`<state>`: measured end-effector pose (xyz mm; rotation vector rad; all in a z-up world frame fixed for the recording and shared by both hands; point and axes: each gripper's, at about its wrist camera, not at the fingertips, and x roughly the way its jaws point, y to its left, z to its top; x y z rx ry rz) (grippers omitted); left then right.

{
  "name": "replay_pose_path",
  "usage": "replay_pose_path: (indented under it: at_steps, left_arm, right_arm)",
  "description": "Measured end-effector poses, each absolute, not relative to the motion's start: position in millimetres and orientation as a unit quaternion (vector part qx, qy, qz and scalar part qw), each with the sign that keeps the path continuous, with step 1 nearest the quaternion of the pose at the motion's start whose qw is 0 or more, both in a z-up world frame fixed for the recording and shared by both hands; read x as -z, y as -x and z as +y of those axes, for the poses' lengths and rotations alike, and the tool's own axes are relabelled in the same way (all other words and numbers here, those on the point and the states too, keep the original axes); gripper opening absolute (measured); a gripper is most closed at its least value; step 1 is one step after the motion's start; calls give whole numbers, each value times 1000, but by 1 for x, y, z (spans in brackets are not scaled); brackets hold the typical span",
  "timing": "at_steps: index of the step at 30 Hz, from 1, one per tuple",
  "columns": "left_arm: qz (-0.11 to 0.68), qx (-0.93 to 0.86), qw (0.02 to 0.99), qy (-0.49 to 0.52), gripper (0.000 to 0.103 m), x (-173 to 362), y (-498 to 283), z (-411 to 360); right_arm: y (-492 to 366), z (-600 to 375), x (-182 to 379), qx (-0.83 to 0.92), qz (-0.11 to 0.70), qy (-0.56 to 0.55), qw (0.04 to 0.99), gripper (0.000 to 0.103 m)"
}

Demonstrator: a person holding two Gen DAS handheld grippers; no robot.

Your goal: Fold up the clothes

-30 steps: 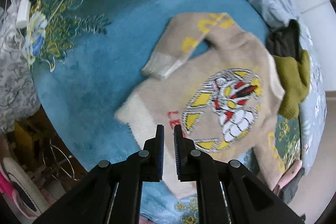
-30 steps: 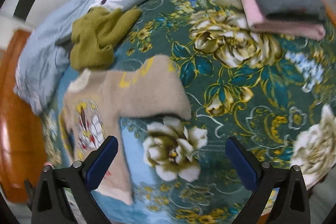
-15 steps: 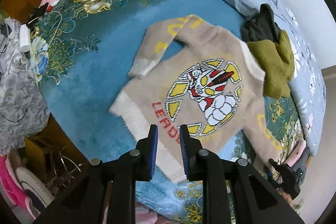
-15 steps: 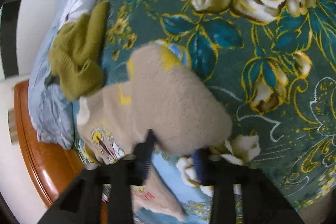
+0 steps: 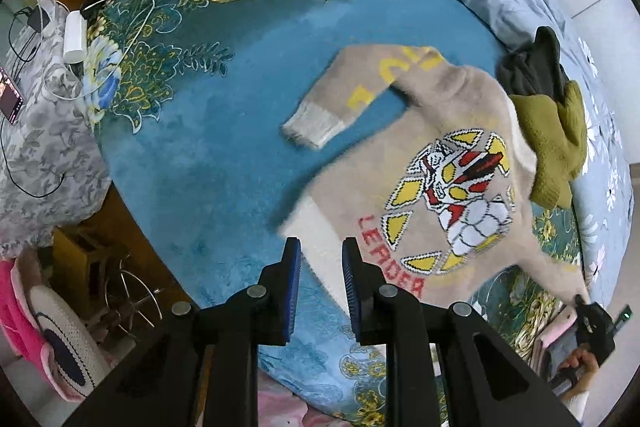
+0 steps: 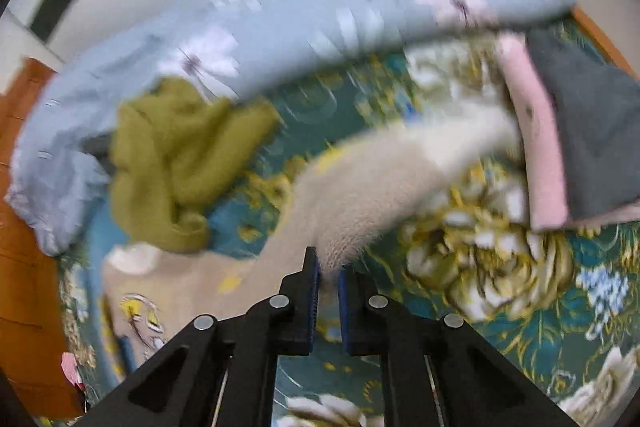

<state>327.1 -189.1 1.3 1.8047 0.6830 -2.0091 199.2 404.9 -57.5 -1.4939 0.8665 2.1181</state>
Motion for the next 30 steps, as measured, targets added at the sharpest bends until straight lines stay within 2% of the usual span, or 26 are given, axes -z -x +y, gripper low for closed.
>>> replay_pose_path:
  at_steps: [1,3,6,8,10,14,18,24,30]
  left_arm:
    - [239,710,176,-638,22,-1,-326,-189]
    - [235,714,171,-637,32,-2,-324,-189]
    - [221,719,162,-639,35,-1,-320,-190]
    - [203,720,155,-646,37,5,-314,-191]
    - [184,722,143,-652,40,10,-307,-189]
    - [106,729,102,-668,50,29,-283,-183]
    - [19,723,49,-688,53,60,-253,-178]
    - [-74,700,-1,-710,53,118,-211,-174]
    - [-218,692,-25,-688,53,155,-175,-164]
  right_arm:
    - [-202,408,65,-746,321,546,207,9]
    - [-210,412,73,-733,335,553,210,10]
    - [-224,412,72,-733,341,553,204,19]
    - [-234,409,60,-740,331,545,215,41]
    - [-246,405,46,-749,325,531,228,59]
    - [-273,383,17,-754,328,514,244,60]
    - [-304,336,-1,-749,330,513,260,62]
    - [-344,267,-4,-720,334,535,290,62]
    - [-365,217,-10,-701,320,557,310,62]
